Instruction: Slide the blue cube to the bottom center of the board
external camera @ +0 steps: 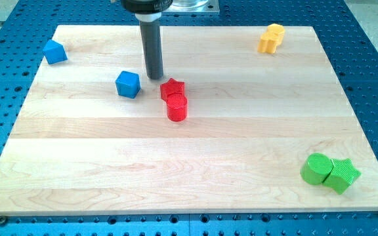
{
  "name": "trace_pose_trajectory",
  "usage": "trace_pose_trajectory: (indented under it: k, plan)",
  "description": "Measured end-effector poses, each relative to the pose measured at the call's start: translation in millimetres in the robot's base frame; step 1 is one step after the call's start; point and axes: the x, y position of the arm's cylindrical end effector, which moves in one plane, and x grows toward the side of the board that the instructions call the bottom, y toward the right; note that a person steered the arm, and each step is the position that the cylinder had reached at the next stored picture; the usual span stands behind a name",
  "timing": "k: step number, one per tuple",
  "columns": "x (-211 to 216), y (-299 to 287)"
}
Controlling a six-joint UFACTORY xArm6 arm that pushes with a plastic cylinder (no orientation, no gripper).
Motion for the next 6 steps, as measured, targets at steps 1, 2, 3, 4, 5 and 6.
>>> trace_pose_trajectory:
  k: [1,2,3,4,5,6]
  plan:
    - [51.4,-40.2]
    - [144.6,-36.9]
    - [112.3,-54.1]
    - [176.3,-93.9]
    - [189.0,-34.9]
    - [200.2,-61.3]
